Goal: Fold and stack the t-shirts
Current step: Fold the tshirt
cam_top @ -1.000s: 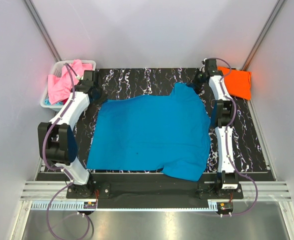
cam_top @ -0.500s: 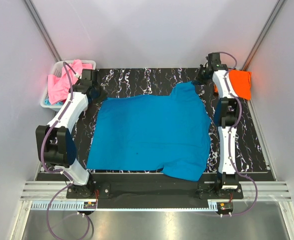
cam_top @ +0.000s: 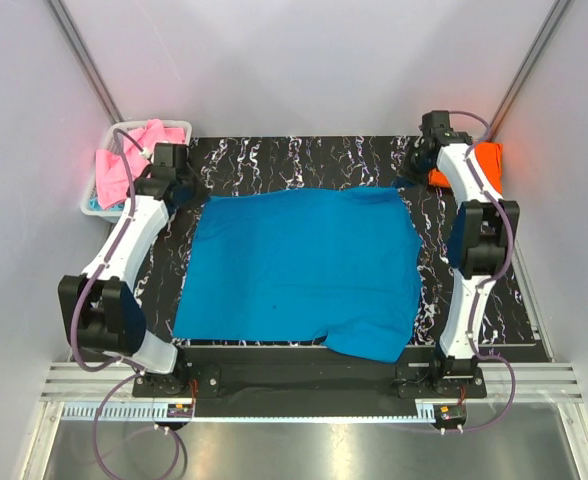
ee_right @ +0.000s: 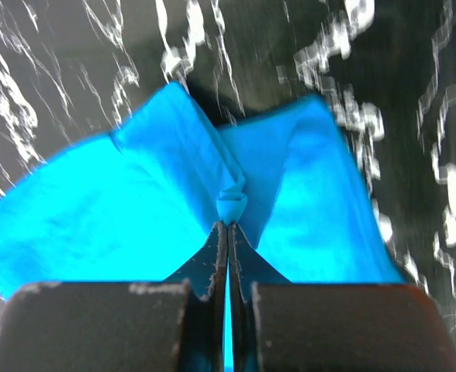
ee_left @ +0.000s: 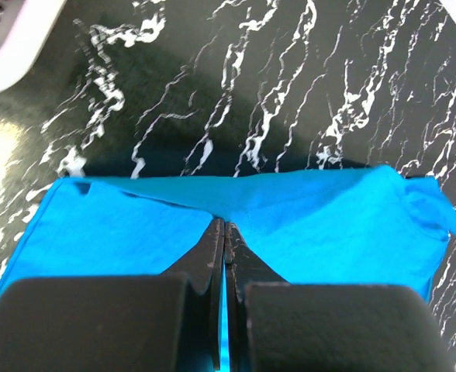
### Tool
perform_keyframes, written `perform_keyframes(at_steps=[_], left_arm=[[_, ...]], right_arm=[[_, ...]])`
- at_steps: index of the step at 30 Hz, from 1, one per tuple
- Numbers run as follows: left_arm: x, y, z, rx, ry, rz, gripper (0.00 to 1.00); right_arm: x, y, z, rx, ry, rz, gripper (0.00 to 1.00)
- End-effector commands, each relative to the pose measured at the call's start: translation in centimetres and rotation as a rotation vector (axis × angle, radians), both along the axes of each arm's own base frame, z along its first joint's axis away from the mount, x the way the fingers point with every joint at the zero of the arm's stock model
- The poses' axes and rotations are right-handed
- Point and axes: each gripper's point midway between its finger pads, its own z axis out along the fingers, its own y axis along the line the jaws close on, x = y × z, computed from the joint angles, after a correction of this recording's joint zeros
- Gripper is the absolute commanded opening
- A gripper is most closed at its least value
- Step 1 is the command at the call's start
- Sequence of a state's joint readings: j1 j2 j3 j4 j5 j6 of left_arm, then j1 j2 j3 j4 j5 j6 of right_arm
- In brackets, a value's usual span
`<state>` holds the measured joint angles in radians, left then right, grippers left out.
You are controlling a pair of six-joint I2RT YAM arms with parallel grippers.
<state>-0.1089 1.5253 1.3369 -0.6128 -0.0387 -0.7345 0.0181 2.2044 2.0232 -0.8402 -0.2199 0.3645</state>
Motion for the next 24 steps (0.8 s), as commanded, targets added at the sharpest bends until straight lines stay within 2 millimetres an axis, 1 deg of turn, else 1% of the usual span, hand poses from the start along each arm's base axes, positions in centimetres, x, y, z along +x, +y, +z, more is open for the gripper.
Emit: perform_keyframes(at_steps=[1, 3, 4, 5, 6, 7, 8, 9, 11, 12, 13, 15, 17, 18, 22, 24], left_arm=[[-1.7, 1.1, 1.1, 0.028, -0.024, 0.052, 0.0], [-2.4, 1.3, 0.7, 0.023, -0.01, 0.067, 0.0], [-2.8, 1.3, 0.2, 0.021, 0.005, 0.069, 0.0], [-3.3, 1.4, -0.2, 0.023, 0.023, 0.076, 0.0], [-3.6, 1.5, -0.5, 0.022, 0.033, 0.088, 0.0], [-4.1, 1.8, -1.1, 0.03, 0.053, 0.101, 0.0], [-4.3, 1.9, -1.4, 0.033, 0.063, 0.11, 0.0], [-4.5, 2.0, -1.5, 0.031, 0.068, 0.122, 0.0], [-5.1, 2.5, -2.1, 0.044, 0.093, 0.147, 0.0], [-5.2, 2.6, -2.3, 0.042, 0.104, 0.161, 0.0], [-5.6, 2.7, -2.7, 0.047, 0.122, 0.172, 0.0], [-5.7, 3.0, -3.0, 0.05, 0.135, 0.202, 0.0], [-6.0, 3.5, -3.5, 0.064, 0.159, 0.235, 0.0], [-6.1, 3.6, -3.6, 0.058, 0.163, 0.258, 0.0], [-6.1, 4.0, -3.7, 0.058, 0.168, 0.302, 0.0], [-5.9, 4.1, -4.1, 0.06, 0.181, 0.314, 0.0]], right_arm=[[-3.8, 0.3, 4.5, -0.05, -0.069, -0.011, 0.0], [-5.8, 0.6, 4.6, -0.048, -0.055, -0.013, 0.0], [-7.6, 0.8, 4.6, -0.037, -0.046, -0.019, 0.0], [-8.5, 0.9, 4.6, -0.036, -0.042, -0.019, 0.0], [-10.2, 1.2, 3.4, -0.038, 0.0, -0.015, 0.0], [-11.1, 1.3, 4.7, -0.035, -0.029, -0.021, 0.0], [-11.9, 1.2, 4.7, -0.038, -0.027, -0.026, 0.0], [-13.3, 1.2, 4.6, -0.04, -0.019, -0.028, 0.0], [-14.6, 1.1, 4.3, -0.044, -0.007, -0.038, 0.0], [-15.7, 0.9, 3.3, -0.054, 0.026, -0.043, 0.0], [-16.2, 0.5, 3.4, -0.068, 0.023, -0.06, 0.0], [-17.6, 0.0, 2.5, -0.085, 0.052, -0.08, 0.0], [-18.4, -0.3, 1.9, -0.099, 0.072, -0.105, 0.0], [-19.2, -0.5, 1.4, -0.105, 0.089, -0.113, 0.0], [-20.6, -1.2, 0.2, -0.12, 0.123, -0.171, 0.0], [-21.1, -2.0, -0.5, -0.159, 0.134, -0.198, 0.0]])
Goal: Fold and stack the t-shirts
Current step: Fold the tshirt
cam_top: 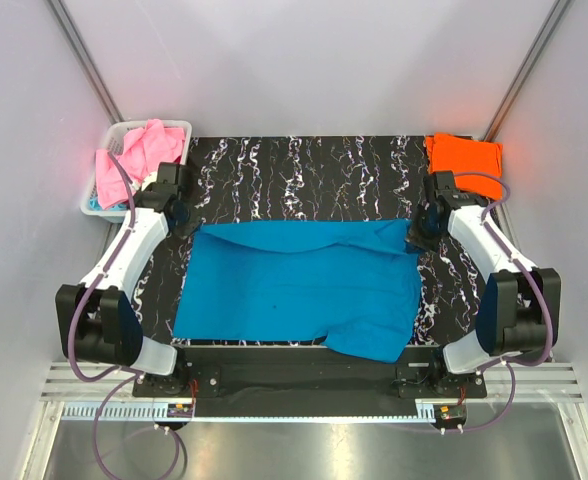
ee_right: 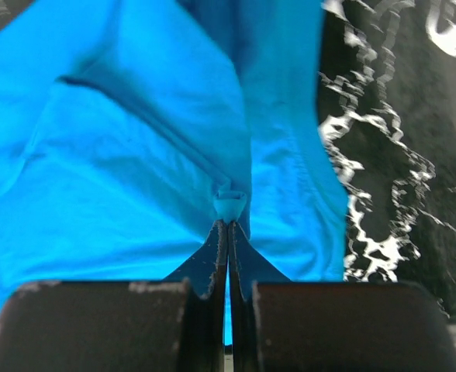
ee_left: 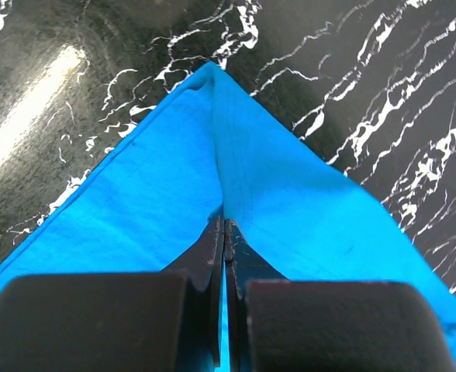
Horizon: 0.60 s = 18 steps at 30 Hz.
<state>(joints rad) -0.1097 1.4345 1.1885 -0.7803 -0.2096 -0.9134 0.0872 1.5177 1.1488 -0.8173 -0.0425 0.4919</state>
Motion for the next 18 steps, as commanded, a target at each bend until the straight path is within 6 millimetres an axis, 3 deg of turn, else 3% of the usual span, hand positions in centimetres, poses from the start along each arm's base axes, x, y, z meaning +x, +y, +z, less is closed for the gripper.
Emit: perform_keyframes(at_steps=[1, 12, 18], left_arm=[[0.3, 1.0, 0.2, 0.027, -0.007, 0.074, 0.0], [-0.6, 2.6, -1.7, 0.053, 0.052, 0.139, 0.0], [-0.8, 3.0, -2.5, 0.049, 0.082, 0.138, 0.03]], right_arm=[[-0.4, -1.4, 0.7, -0.068, -0.036, -0.082, 0.0], [-1.5, -3.8, -1.7, -0.189, 0.027, -0.167, 0.0], [-2.0, -3.4, -3.0, -0.17, 0.066, -0.153, 0.0]])
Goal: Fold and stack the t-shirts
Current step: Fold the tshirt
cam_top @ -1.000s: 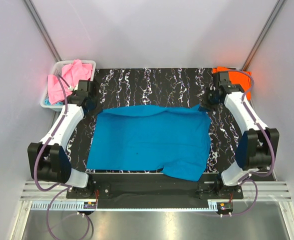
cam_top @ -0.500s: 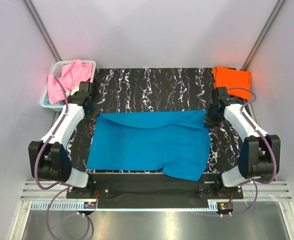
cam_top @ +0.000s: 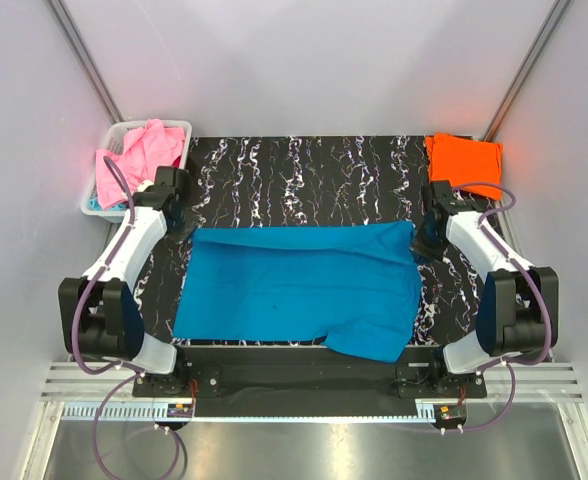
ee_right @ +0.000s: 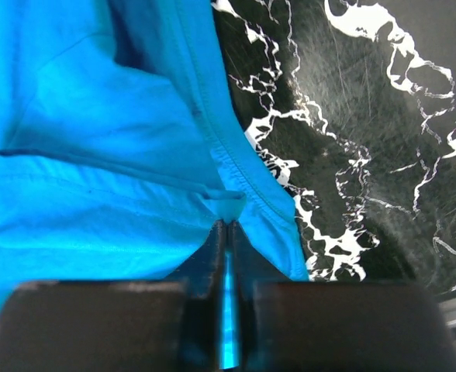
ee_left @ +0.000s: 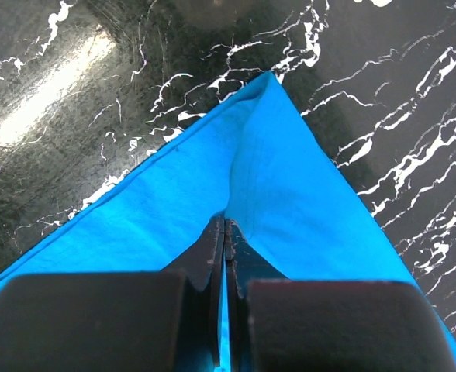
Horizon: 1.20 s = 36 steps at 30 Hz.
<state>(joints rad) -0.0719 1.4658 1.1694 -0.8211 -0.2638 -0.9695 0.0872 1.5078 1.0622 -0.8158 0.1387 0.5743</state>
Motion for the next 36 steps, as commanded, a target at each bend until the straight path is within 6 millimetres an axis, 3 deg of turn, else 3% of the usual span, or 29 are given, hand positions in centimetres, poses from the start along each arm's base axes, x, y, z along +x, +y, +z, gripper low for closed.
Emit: perform_keyframes(at_steps=[1, 4, 6, 7, 11, 15, 20, 27, 32, 36], left_arm=[[0.1, 0.7, -0.8, 0.019, 0.013, 0.024, 0.14], [-0.4, 0.6, -1.6, 0.012, 0.038, 0.026, 0.28], [-0.9, 0.5, -2.1, 0.0, 0.045, 0.04, 0.35], [-1.1, 0.4, -2.3, -0.006, 0.051, 0.042, 0.36], [-1.4, 0.3, -2.6, -0.017, 0.057, 0.056, 0.39], [-0.4, -0.4, -2.0, -0.043, 0.015, 0.013, 0.39], [1.8, -4.3, -1.5, -0.187, -0.062, -0.2, 0.4], [3.1, -9.7, -2.1, -0.258, -0.04, -0.419, 0.39], [3.3, -10.6, -3.3, -0.25, -0.006, -0.448, 0.37], [3.2, -10.6, -3.9, -0.246, 0.011, -0.455, 0.37]], right_arm=[[-0.1, -0.2, -0.5, -0.014, 0.011, -0.011, 0.19], [-0.2, 0.2, -0.3, 0.005, 0.01, -0.002, 0.37], [-0.2, 0.1, 0.2, -0.001, -0.005, -0.009, 0.55], [-0.2, 0.1, 0.5, 0.0, -0.014, -0.008, 0.56], [0.3, 0.1, 1.6, 0.002, -0.052, -0.013, 0.56], [1.0, 0.2, 2.1, 0.004, -0.069, 0.008, 0.54], [2.6, 1.1, 3.4, 0.046, -0.127, 0.032, 0.53], [6.8, 5.8, 3.8, 0.263, -0.214, 0.18, 0.55], [8.3, 9.9, 3.1, 0.407, -0.23, 0.299, 0.53], [9.3, 11.2, 1.4, 0.44, -0.209, 0.316, 0.51]])
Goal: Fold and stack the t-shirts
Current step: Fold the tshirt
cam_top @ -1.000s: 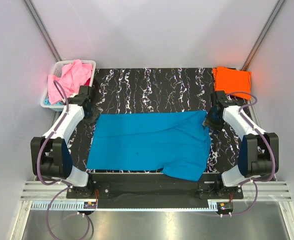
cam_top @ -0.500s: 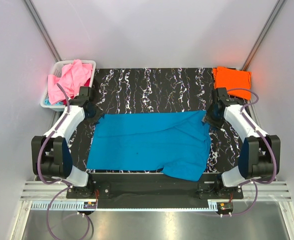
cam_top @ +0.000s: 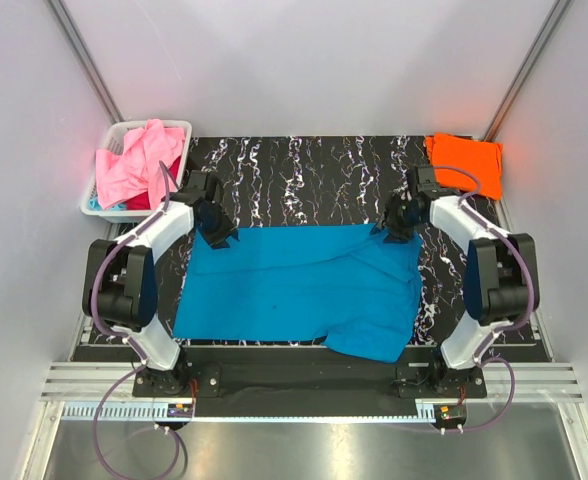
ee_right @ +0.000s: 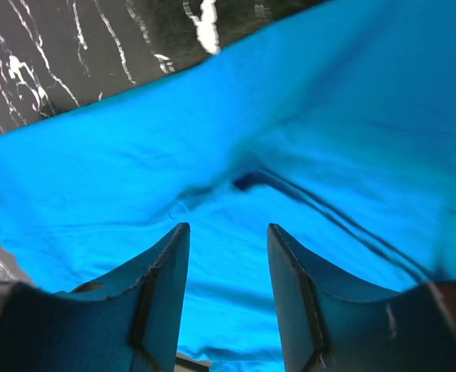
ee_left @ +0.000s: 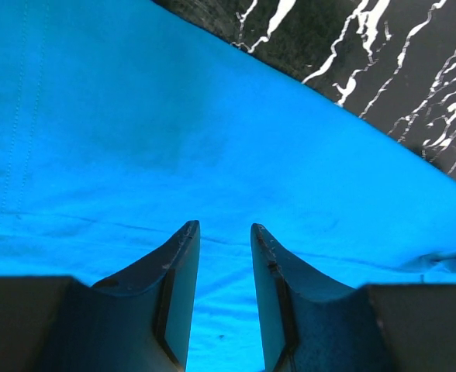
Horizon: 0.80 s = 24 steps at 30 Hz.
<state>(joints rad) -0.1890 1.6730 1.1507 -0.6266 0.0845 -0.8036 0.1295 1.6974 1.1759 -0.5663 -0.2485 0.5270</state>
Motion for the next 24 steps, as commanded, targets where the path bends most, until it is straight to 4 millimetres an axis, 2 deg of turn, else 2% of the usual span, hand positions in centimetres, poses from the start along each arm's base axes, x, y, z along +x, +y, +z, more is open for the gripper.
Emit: perform_keyframes(at_steps=[1, 8, 13, 17, 20, 23, 24], left_arm=[[1.6, -0.6, 1.6, -0.025, -0.065, -0.033, 0.37], [1.8, -0.5, 1.9, -0.022, -0.076, -0.03, 0.37], [1.7, -0.4, 1.9, -0.019, -0.075, -0.029, 0.36], [1.7, -0.3, 2.0, -0.015, -0.081, -0.027, 0.36], [1.7, -0.3, 2.2, -0.014, -0.087, -0.026, 0.36], [1.6, -0.3, 2.2, -0.015, -0.085, -0.026, 0.36], [1.6, -0.3, 2.2, -0.016, -0.087, -0.025, 0.36]], right_arm=[[2.5, 2.6, 1.0, 0.095, -0.075, 0.076, 0.51], [3.7, 4.1, -0.8, 0.105, -0.054, 0.079, 0.42], [4.5, 4.6, -1.1, 0.093, -0.056, 0.079, 0.34], [4.5, 4.6, -1.1, 0.071, -0.05, 0.065, 0.23], [4.3, 4.2, -1.0, 0.014, -0.054, 0.054, 0.24], [3.4, 3.3, -1.7, -0.055, -0.016, 0.048, 0.32], [3.3, 3.0, -1.9, -0.069, -0.009, 0.045, 0.4]])
